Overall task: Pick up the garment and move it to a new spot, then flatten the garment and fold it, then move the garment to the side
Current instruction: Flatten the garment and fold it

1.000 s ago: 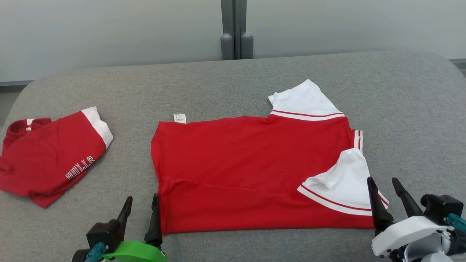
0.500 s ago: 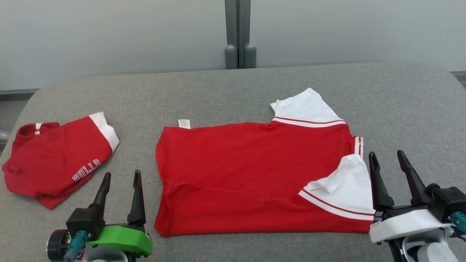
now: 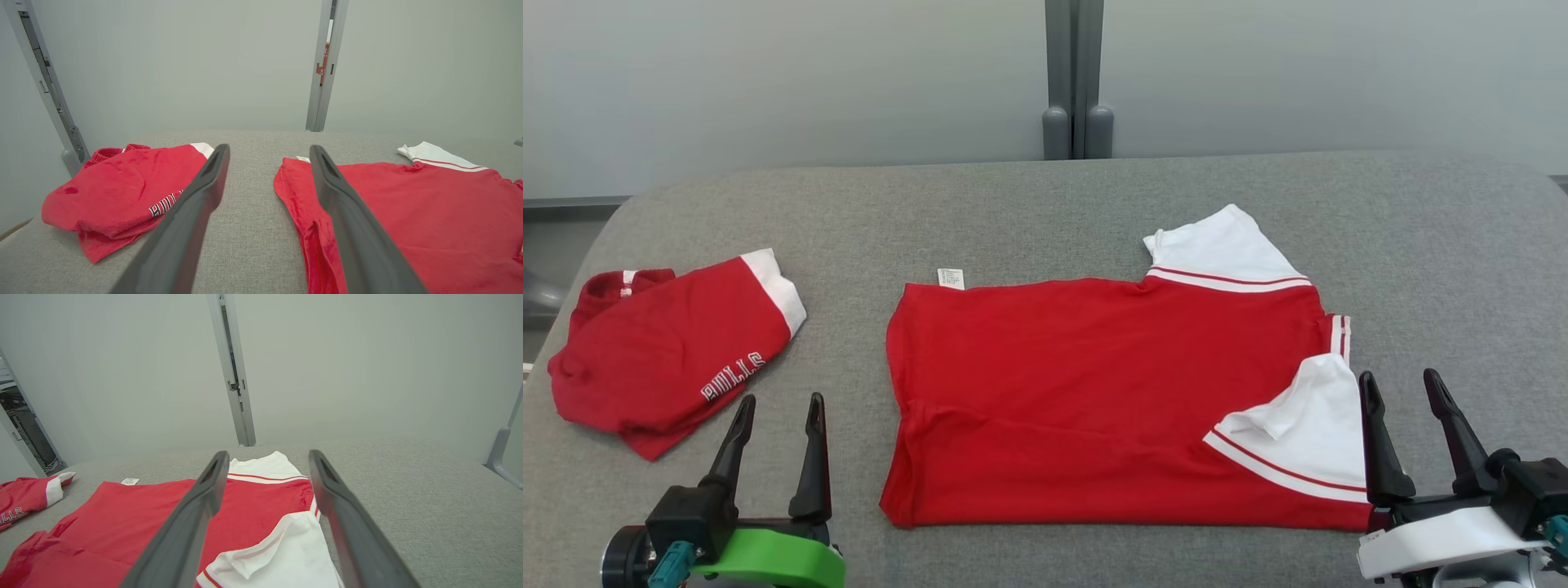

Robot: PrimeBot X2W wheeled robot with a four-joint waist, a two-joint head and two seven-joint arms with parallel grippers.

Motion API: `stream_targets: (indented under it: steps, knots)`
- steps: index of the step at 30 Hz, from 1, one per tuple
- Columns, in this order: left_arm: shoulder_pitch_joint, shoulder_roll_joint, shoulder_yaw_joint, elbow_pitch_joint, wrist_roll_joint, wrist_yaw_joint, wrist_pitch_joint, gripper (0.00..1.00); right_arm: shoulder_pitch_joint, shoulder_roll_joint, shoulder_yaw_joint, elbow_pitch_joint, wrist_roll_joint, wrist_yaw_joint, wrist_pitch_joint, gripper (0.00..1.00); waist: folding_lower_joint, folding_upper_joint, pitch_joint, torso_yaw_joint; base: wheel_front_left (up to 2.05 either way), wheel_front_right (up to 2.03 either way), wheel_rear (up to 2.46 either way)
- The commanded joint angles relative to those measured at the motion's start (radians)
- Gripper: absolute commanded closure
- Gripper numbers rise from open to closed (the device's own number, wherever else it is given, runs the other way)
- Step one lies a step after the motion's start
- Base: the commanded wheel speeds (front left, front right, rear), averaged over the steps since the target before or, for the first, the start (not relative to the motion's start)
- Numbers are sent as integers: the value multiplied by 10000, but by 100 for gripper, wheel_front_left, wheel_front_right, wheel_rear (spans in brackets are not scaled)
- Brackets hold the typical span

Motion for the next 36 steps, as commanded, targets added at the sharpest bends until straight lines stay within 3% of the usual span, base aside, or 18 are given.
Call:
stream_targets:
  steps: [1,25,36]
  knots:
    - [127,-18,95,-89,-51,-11,-32,0,158,11,-18,35,-18,-11,-74,0,0,0,-19,44,0,0,0]
    - [474,-582,690,-262,431,-445,-33,0,134,111,150,498,-130,-11,-153,0,0,0,-126,303,0,0,0]
    - [-708,-424,447,588,566,-629,-32,0,-1075,-542,559,918,-327,-11,15,0,0,0,204,171,0,0,0]
